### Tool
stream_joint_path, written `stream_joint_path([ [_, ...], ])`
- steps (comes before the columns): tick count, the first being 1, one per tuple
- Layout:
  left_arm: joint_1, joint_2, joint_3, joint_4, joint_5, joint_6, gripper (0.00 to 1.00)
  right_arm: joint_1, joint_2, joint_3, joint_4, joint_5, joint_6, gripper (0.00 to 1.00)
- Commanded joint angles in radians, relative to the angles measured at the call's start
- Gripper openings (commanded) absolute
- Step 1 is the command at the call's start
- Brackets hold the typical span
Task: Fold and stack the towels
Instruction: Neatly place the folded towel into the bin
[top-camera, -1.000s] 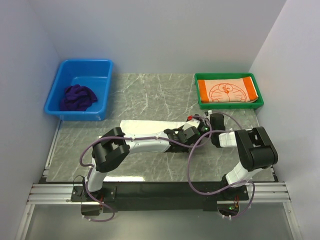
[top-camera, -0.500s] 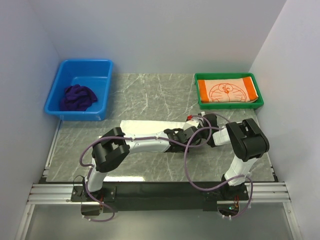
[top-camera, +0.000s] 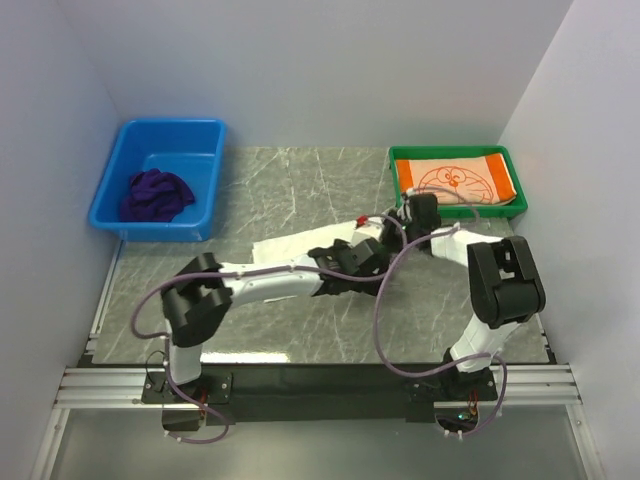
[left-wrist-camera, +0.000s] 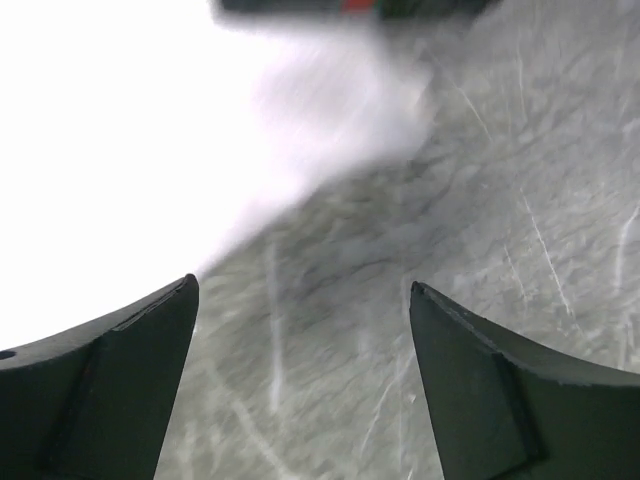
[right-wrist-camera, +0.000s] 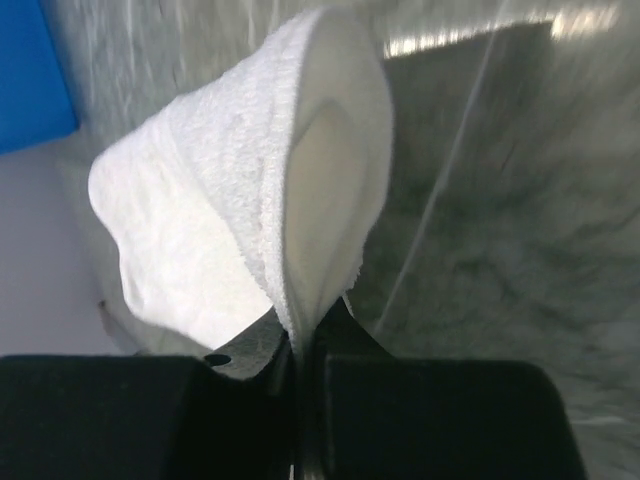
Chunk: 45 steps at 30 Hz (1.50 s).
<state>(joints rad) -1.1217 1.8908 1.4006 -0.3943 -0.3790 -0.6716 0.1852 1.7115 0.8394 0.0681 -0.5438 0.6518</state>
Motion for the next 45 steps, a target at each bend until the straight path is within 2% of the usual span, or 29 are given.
stream_joint_path([
  [1,0.049,-0.137,-0.052,-0.009,0.012,-0.028,0.92,-0.035,-0.017,0.171,-0.253,0.136,-0.187,0.0],
  [7,0.229,-0.341,-0.228,-0.046,0.097,-0.019,0.95,-0.061,0.079,0.502,-0.476,0.244,-0.333,0.0],
  [11,0.384,-0.481,-0.288,-0.1,0.143,0.067,0.98,-0.07,0.154,0.764,-0.591,0.347,-0.392,0.0],
  [15,0.551,-0.553,-0.293,-0.143,0.178,0.128,0.99,-0.087,0.259,0.956,-0.689,0.453,-0.442,0.0],
  [18,0.634,-0.596,-0.305,-0.144,0.193,0.161,0.99,-0.116,0.316,1.076,-0.712,0.479,-0.471,0.0],
  [23,0.704,-0.611,-0.379,-0.083,0.171,0.204,0.99,-0.167,0.399,1.279,-0.798,0.542,-0.569,0.0],
  [30,0.735,-0.536,-0.374,-0.089,0.103,0.225,0.99,-0.214,0.431,1.285,-0.729,0.639,-0.701,0.0],
  [37,0.757,-0.487,-0.371,-0.089,0.091,0.221,0.99,-0.282,0.441,1.236,-0.637,0.599,-0.875,0.0],
  [45,0.77,-0.437,-0.379,-0.075,0.095,0.214,0.99,-0.354,0.47,1.248,-0.591,0.573,-0.934,0.0],
])
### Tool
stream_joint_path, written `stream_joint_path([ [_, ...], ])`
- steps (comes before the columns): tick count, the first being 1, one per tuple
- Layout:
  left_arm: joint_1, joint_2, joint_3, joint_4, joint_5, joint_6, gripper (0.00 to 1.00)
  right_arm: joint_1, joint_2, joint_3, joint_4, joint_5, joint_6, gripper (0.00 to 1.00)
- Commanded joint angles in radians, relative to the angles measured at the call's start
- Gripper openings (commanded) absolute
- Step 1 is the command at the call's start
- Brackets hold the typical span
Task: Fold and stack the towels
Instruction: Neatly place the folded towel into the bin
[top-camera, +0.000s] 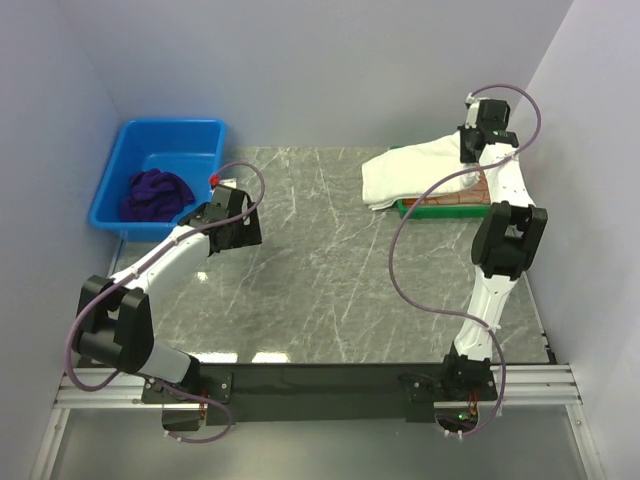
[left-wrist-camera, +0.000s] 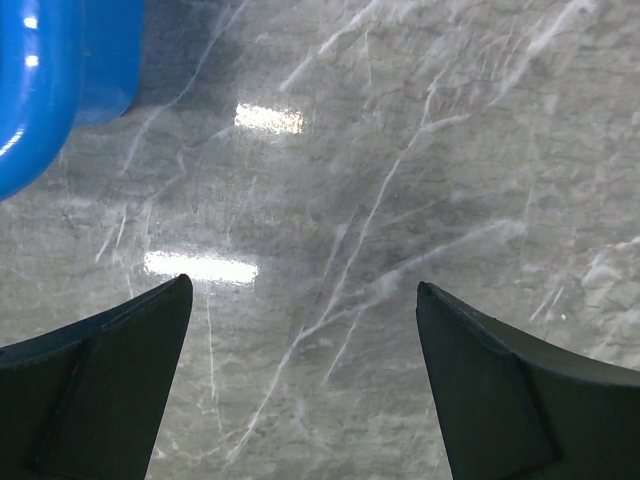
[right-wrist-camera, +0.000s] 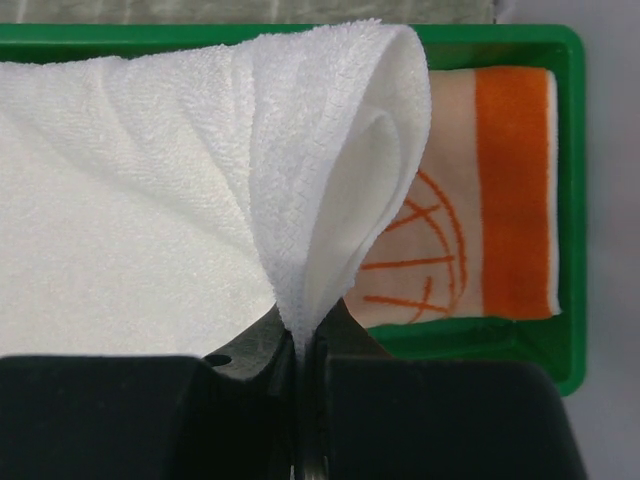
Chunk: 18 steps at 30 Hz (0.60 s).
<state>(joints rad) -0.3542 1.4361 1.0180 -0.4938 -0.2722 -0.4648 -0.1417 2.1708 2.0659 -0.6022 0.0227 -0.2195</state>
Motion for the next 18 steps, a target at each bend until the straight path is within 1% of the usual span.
stream_joint_path([
  [1,0.003,0.023,0.005,0.026,-0.01,0.008,0.99,-0.03,0.015,0.023,0.096,0.011,-0.069,0.0],
  [9,0.003,0.047,-0.01,0.034,-0.016,0.0,0.99,-0.045,0.061,0.04,0.142,0.097,-0.175,0.0],
  [18,0.003,0.087,-0.007,0.034,-0.027,0.003,0.99,-0.059,0.054,0.02,0.22,0.174,-0.25,0.0],
])
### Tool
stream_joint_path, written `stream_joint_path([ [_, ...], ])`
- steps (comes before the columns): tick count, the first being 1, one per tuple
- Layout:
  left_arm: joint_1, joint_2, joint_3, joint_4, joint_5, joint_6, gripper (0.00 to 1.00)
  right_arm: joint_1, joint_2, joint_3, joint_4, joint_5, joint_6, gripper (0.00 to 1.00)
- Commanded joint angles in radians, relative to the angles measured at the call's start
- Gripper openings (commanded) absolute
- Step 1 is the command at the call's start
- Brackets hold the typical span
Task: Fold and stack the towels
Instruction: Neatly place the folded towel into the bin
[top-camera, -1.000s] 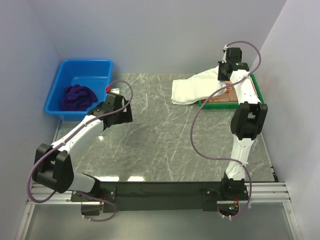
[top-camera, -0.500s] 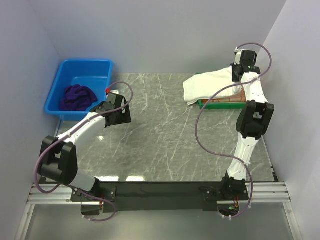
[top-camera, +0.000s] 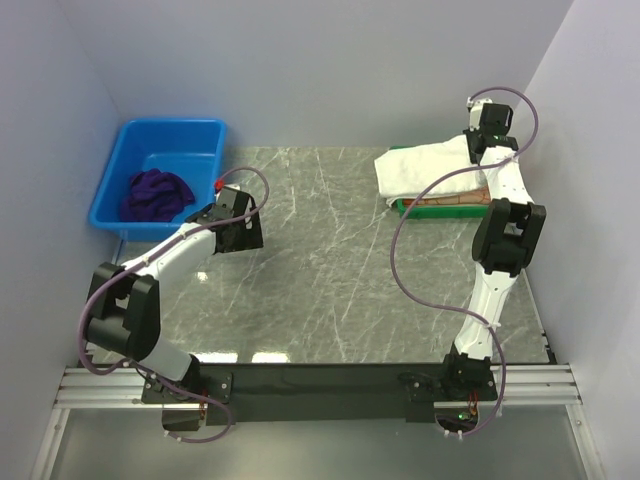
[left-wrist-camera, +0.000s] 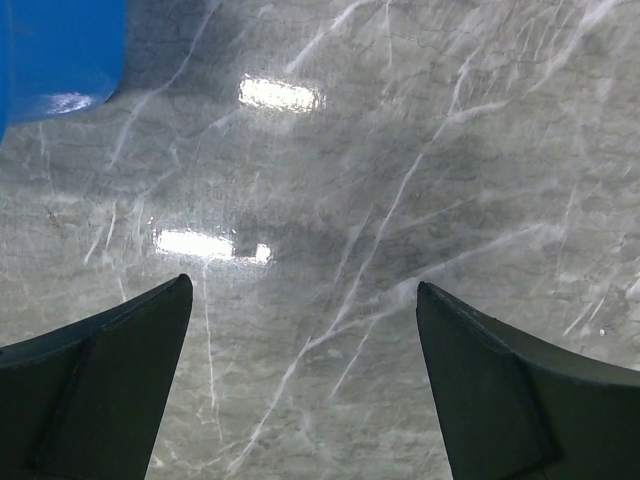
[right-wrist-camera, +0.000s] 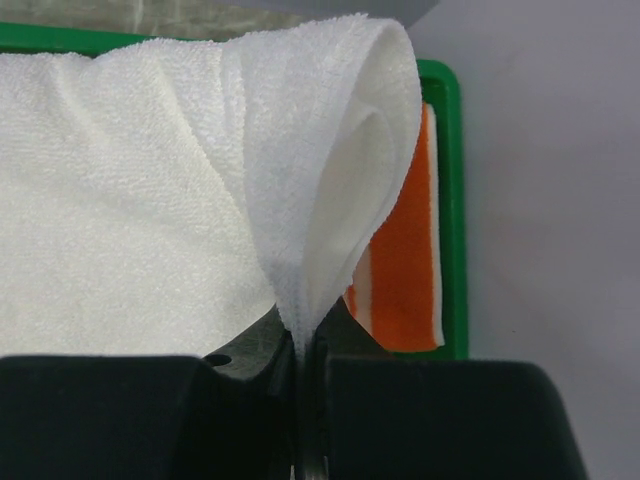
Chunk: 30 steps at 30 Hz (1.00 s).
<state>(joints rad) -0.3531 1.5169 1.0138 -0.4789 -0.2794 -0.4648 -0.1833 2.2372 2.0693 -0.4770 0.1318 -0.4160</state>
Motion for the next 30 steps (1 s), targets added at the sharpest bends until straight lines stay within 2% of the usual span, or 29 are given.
stream_joint_path([
  [1,0.002,0.006,-0.003,0.02,-0.02,0.003,0.99,-0.016,-0.01,0.017,0.092,0.066,-0.056,0.0],
  [30,0.002,0.02,-0.004,0.025,0.0,0.003,1.0,-0.012,0.025,-0.052,0.221,0.216,-0.125,0.0],
])
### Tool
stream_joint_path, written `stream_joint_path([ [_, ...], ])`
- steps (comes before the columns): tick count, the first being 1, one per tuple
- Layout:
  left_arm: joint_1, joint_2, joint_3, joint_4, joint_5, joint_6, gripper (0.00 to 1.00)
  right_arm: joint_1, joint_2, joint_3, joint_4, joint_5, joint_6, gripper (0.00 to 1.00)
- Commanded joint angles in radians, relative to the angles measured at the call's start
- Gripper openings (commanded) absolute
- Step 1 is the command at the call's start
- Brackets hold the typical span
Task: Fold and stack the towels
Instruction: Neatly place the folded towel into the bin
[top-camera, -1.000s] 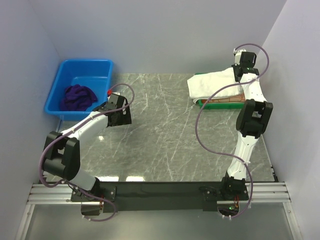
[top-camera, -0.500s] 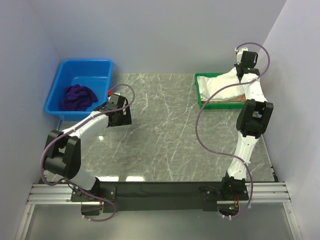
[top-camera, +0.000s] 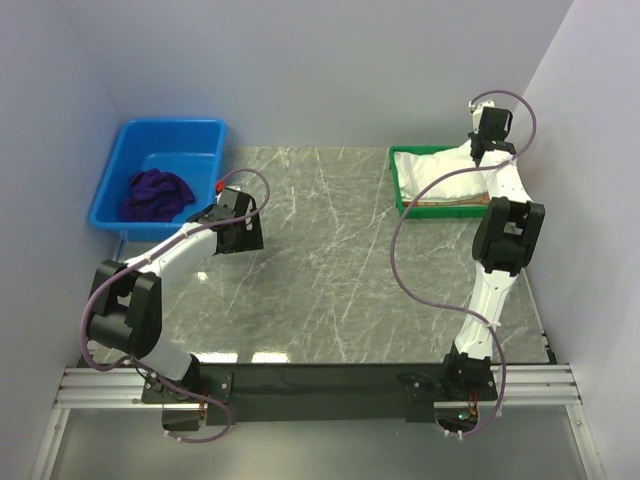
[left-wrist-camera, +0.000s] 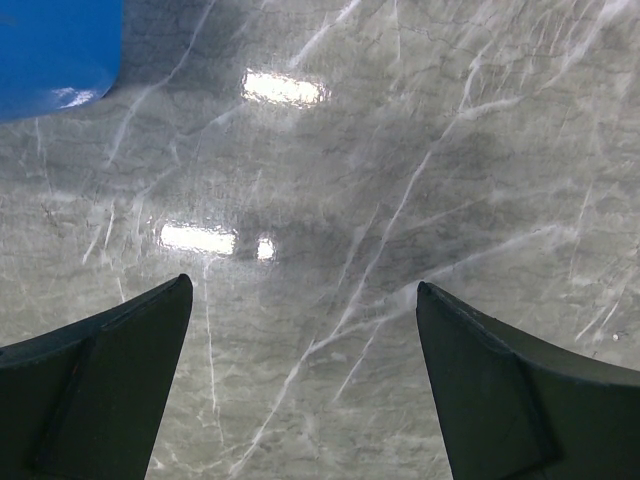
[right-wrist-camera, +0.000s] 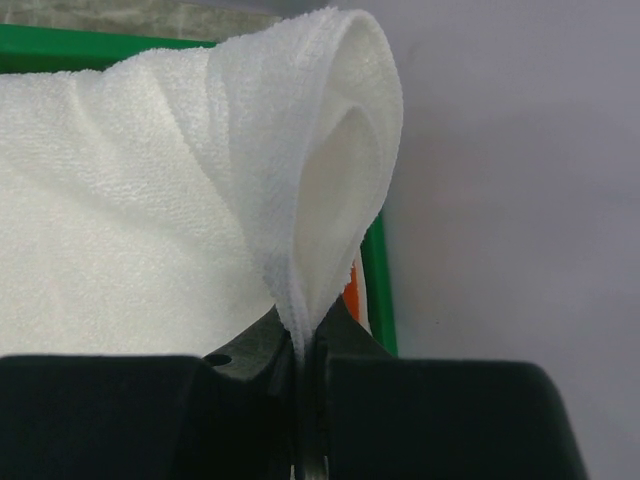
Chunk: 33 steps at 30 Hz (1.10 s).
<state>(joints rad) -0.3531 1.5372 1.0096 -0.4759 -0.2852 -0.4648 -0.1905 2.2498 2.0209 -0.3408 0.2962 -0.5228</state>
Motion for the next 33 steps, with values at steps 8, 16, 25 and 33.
stream_joint_path([
  [8,0.002,0.003,0.0,0.023,0.014,0.003,0.99,0.01,0.076,-0.019,0.129,0.127,-0.034,0.05],
  [16,0.002,-0.002,0.0,0.023,0.021,0.002,0.99,0.01,0.116,-0.001,0.215,0.309,-0.013,0.61],
  [25,0.002,-0.037,0.003,0.023,0.03,0.0,0.99,0.06,-0.019,-0.008,0.143,0.313,0.214,0.61],
  [33,0.002,-0.121,-0.015,0.028,0.047,0.005,0.98,0.128,-0.134,-0.143,0.054,-0.224,0.604,0.22],
])
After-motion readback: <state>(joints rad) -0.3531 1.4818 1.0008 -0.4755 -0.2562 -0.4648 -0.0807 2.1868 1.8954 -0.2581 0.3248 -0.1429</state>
